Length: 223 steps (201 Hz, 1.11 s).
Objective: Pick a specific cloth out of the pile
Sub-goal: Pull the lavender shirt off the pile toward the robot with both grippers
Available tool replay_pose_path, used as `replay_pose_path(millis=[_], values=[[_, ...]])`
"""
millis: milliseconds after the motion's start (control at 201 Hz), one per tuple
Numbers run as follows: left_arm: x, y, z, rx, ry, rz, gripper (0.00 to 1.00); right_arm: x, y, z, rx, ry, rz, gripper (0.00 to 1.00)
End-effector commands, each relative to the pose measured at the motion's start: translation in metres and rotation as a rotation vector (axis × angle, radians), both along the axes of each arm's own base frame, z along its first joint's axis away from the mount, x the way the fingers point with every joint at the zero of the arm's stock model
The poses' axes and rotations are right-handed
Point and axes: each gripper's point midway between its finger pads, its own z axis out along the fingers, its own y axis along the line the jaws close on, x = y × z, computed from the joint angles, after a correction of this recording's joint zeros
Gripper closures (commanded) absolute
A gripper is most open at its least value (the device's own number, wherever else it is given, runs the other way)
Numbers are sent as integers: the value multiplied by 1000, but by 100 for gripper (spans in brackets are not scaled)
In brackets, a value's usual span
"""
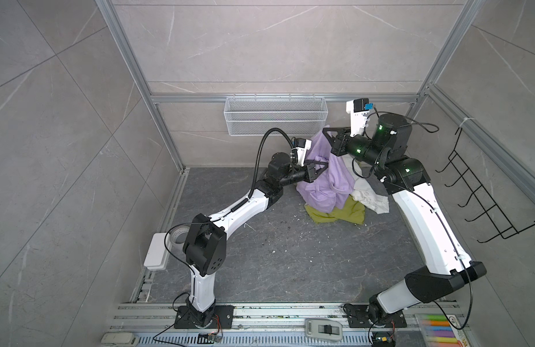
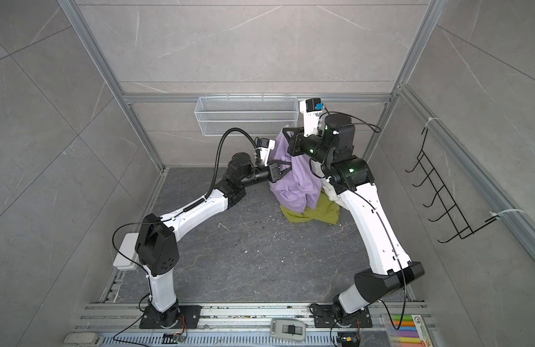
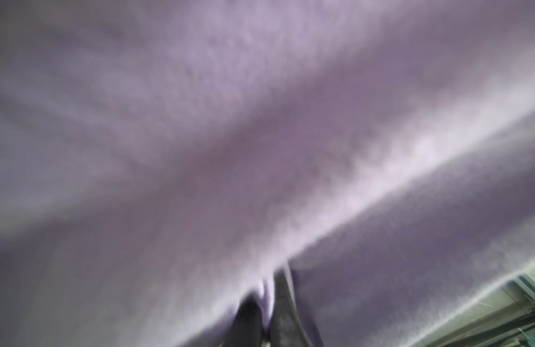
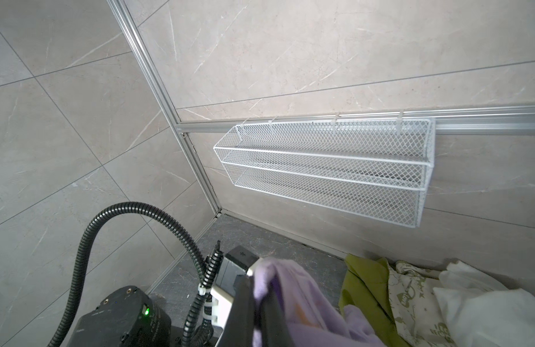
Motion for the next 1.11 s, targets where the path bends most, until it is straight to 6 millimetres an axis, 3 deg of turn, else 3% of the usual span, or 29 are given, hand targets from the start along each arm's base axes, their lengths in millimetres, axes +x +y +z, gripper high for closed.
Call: replay_pose_path(millis=[0, 388, 1105], values=[[-20, 16, 52, -69, -132, 15, 100, -31, 5, 35, 22, -88, 53, 100], [-36, 30, 56, -53, -152, 39, 100, -55, 20, 40, 22, -97, 103, 100], [-61, 58, 70, -53, -199, 86, 100, -80, 49, 45, 12, -100, 175, 100]])
